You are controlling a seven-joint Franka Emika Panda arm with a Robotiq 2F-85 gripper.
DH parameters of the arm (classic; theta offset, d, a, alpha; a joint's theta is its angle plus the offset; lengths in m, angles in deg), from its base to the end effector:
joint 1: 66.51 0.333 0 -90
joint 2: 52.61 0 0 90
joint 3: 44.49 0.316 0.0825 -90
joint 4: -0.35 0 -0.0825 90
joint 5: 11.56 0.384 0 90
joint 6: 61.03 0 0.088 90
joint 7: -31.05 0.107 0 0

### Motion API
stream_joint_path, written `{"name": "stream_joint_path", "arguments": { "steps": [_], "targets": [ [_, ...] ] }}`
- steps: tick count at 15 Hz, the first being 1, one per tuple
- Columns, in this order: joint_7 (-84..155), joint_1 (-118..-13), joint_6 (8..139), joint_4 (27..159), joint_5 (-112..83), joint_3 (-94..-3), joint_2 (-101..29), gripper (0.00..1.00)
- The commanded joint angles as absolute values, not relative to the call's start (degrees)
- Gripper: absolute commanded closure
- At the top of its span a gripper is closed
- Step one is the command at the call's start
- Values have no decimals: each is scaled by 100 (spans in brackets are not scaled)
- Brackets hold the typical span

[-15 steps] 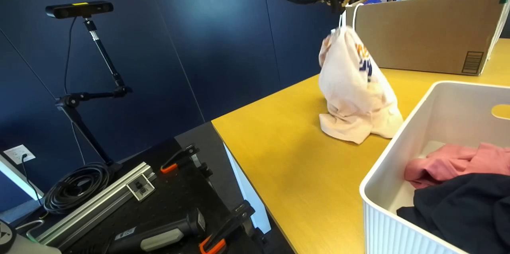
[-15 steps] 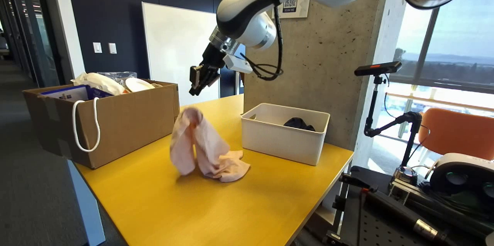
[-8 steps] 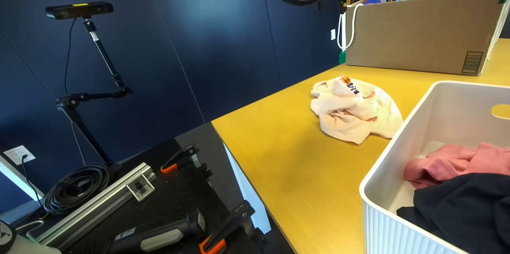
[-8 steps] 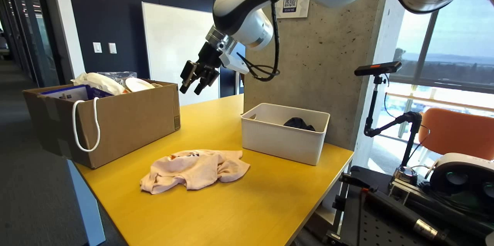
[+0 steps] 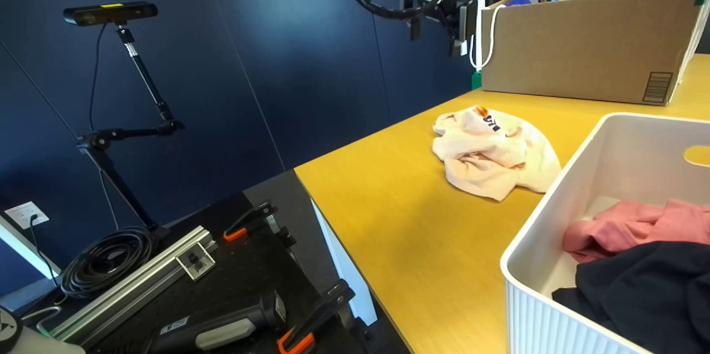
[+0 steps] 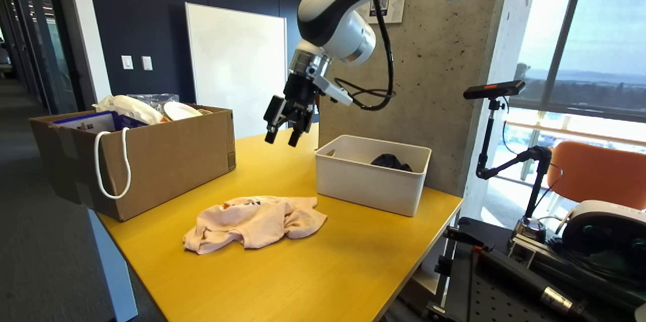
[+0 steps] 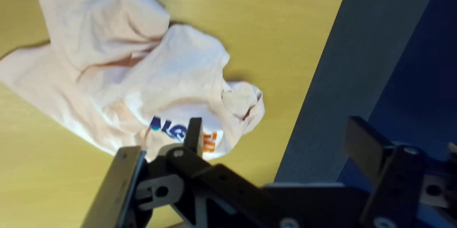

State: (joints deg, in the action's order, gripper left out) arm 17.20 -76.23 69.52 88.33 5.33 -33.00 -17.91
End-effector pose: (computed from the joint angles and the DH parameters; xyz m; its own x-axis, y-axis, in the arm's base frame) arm 0.7180 0.0053 0.3225 0.9831 0.0212 0.1819 0.0793 -0.9445 -0.3187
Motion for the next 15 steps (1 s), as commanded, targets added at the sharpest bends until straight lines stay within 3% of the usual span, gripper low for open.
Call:
{"name": "stream_joint_path", "arguments": {
  "steps": [1, 7, 15],
  "targets": [
    [2028, -7362, 6862, 9564, 448, -3623, -2084, 0],
    [2003, -7325, 6910, 9525, 389, -3816, -2005, 0],
    [2078, -7200, 7139, 10624, 660, -3783, -2319, 0]
  ]
}}
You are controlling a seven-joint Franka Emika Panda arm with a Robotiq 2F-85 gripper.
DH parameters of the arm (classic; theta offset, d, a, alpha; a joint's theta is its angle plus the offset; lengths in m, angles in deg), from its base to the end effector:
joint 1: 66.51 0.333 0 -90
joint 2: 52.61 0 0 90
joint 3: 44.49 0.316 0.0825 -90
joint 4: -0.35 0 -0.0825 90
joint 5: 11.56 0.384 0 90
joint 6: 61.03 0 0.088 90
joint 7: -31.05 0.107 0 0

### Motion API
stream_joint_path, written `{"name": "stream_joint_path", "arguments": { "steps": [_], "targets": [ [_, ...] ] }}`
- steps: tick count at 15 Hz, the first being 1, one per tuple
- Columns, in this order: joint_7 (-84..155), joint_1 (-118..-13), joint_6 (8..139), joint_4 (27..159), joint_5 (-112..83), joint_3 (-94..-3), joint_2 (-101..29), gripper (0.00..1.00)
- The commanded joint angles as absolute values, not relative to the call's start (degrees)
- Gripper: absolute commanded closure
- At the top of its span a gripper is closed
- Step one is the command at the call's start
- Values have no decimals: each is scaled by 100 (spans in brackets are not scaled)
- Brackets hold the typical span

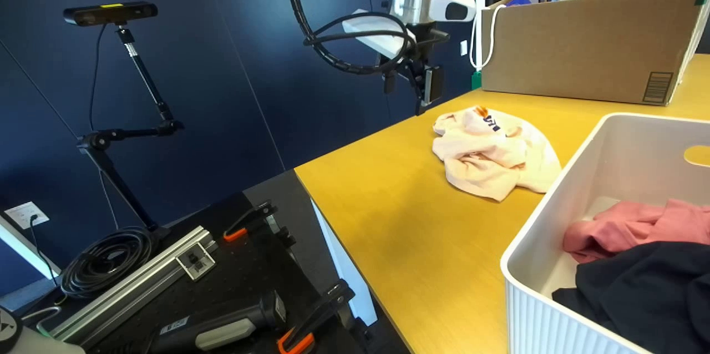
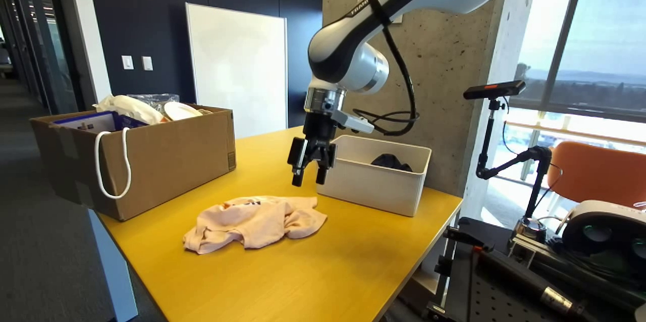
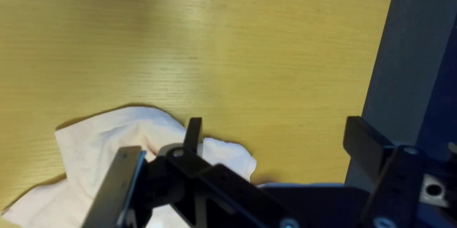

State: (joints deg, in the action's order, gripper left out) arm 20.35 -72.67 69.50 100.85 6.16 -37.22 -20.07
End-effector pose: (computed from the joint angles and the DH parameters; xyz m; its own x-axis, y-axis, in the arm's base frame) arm 0.6608 0.0130 0.2464 0.9996 -0.0165 -0.0214 -0.0221 -0.9547 -0.2967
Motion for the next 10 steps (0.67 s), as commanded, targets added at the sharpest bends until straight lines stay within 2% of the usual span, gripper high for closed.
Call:
{"name": "stream_joint_path", "arguments": {
  "steps": [1, 5, 10],
  "targets": [
    [2051, -7197, 7224, 10799, 645, -3797, -2399, 0],
    [1811, -7193, 7487, 11213, 544, -3785, -2382, 0],
    [966, -7192, 7269, 10961, 272, -3636, -1936, 0]
  ]
}}
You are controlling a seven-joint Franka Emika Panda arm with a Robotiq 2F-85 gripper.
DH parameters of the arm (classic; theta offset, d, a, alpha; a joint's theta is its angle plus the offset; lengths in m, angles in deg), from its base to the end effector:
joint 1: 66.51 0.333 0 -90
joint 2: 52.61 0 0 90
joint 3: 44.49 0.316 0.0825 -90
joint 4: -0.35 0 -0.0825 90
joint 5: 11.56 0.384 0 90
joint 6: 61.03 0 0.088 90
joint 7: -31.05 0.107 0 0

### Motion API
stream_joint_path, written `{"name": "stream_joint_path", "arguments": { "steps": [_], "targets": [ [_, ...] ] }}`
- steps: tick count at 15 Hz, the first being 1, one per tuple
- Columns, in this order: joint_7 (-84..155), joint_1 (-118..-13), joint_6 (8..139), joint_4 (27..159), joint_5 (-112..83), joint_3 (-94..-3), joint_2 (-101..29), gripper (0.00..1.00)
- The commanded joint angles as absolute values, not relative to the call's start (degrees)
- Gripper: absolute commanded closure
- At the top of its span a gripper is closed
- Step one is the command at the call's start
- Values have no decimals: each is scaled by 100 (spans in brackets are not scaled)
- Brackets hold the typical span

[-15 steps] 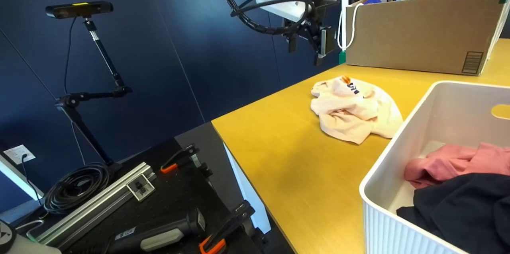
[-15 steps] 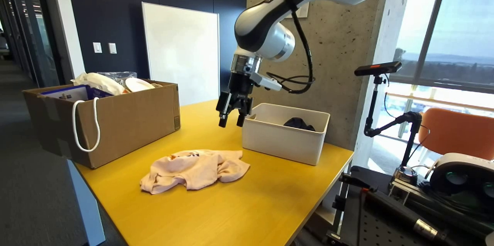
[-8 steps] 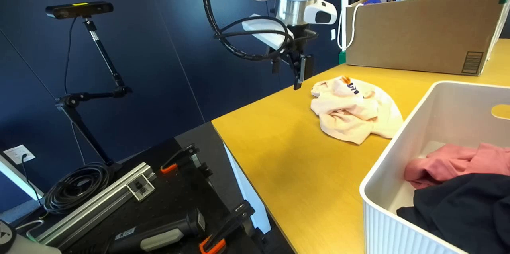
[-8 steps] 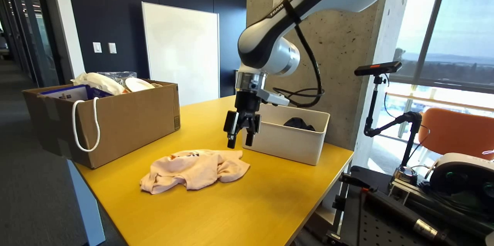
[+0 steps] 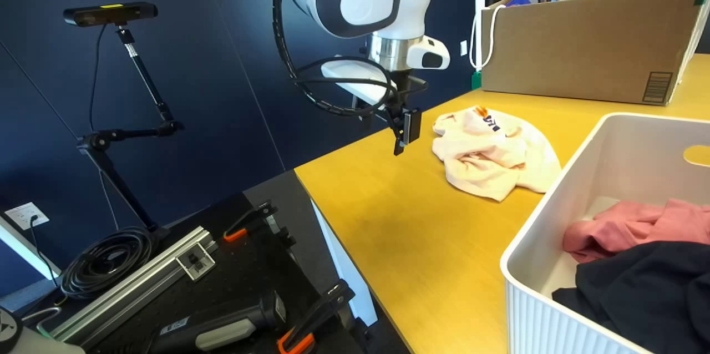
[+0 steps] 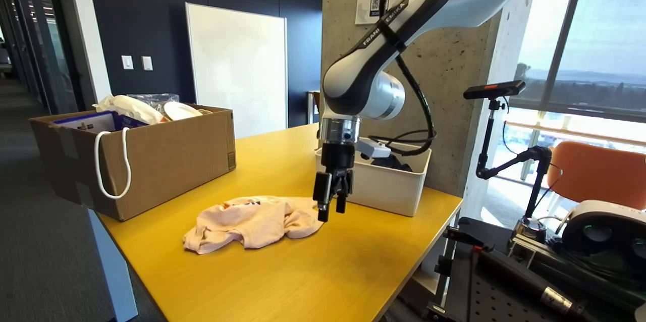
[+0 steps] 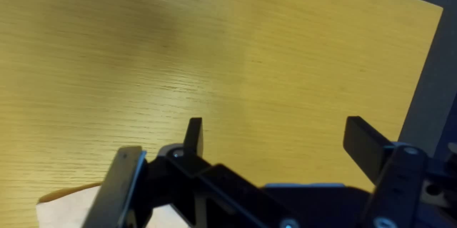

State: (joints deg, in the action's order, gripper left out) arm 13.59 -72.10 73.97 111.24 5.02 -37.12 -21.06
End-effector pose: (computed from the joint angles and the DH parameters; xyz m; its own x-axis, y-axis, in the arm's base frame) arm 0.6093 0.0209 0.1907 0.9906 0.1127 -0.0782 0.0872 -0.9575 -0.2748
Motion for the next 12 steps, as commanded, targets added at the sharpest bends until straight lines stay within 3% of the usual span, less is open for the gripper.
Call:
{"name": "stream_joint_path", "arguments": {
  "steps": [1, 12],
  "targets": [
    [947, -7141, 7246, 10984, 140, -3661, -1932, 0],
    [1239, -6966, 7443, 11423, -307, -3788, -2097, 0]
  ]
}}
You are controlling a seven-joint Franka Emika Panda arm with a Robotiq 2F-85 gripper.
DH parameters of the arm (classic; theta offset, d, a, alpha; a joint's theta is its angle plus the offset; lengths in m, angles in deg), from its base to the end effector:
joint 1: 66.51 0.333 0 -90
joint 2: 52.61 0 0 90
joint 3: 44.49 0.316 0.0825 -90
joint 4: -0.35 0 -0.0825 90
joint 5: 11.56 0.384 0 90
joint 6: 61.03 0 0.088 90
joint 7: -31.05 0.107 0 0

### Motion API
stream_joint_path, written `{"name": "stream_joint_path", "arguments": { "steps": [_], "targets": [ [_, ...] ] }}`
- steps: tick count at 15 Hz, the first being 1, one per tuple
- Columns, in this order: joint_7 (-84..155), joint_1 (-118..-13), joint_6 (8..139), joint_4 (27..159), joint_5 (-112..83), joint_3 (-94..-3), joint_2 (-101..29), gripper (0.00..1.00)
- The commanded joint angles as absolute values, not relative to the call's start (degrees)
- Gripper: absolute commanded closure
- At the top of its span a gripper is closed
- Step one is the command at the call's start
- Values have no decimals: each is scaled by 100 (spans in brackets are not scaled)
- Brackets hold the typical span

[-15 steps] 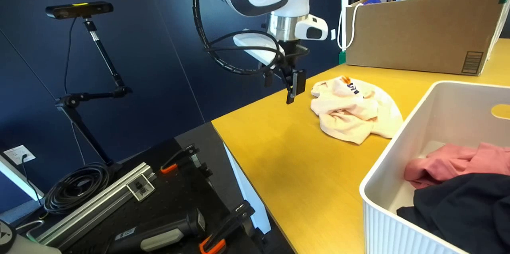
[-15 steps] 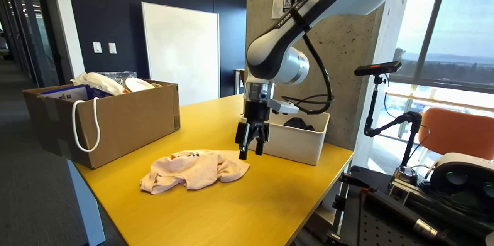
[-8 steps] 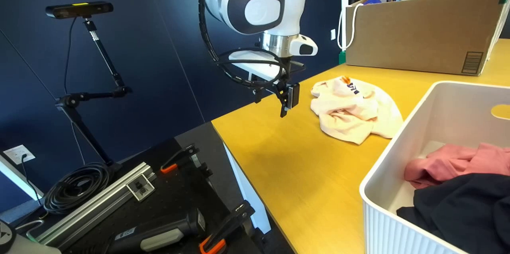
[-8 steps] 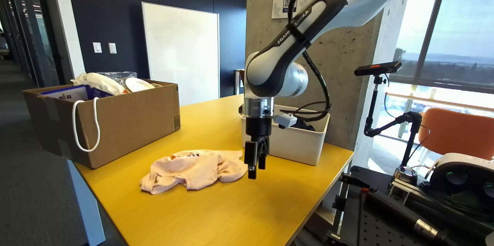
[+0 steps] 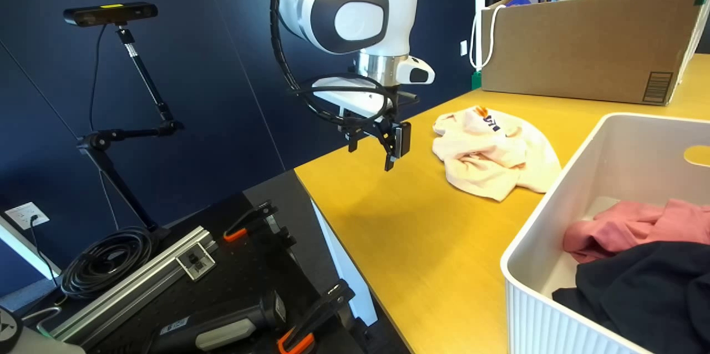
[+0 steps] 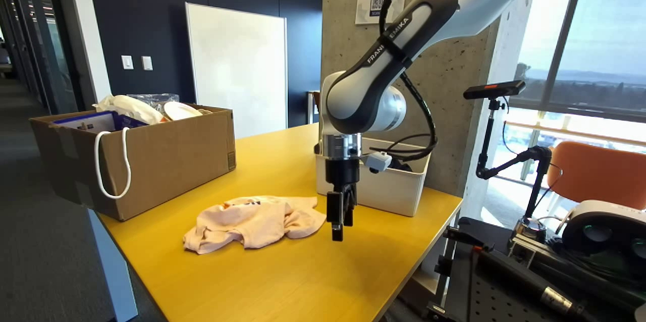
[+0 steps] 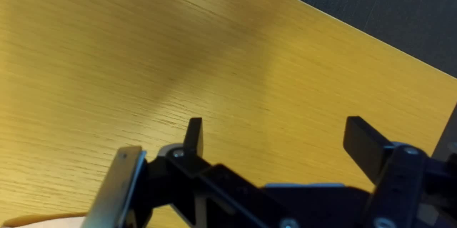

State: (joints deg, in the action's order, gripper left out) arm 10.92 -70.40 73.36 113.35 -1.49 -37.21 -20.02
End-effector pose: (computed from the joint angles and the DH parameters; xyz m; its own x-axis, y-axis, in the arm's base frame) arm 0.5901 0.0373 0.1654 0.9530 0.2714 -0.1349 0.2370 -0.9447 -0.2266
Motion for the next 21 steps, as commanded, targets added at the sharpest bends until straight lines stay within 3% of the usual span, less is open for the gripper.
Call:
{"name": "stream_joint_path", "arguments": {
  "steps": [1, 6, 13, 21],
  "targets": [
    [1255, -6953, 7478, 11597, -407, -3849, -2303, 0],
    [1259, -6849, 7613, 11524, -1647, -4373, -2279, 0],
    [1652, -6369, 9414, 11127, -3461, -4965, -1341, 0],
    [1587, -6391, 10276, 10541, -3621, -5151, -773, 0]
  ]
}}
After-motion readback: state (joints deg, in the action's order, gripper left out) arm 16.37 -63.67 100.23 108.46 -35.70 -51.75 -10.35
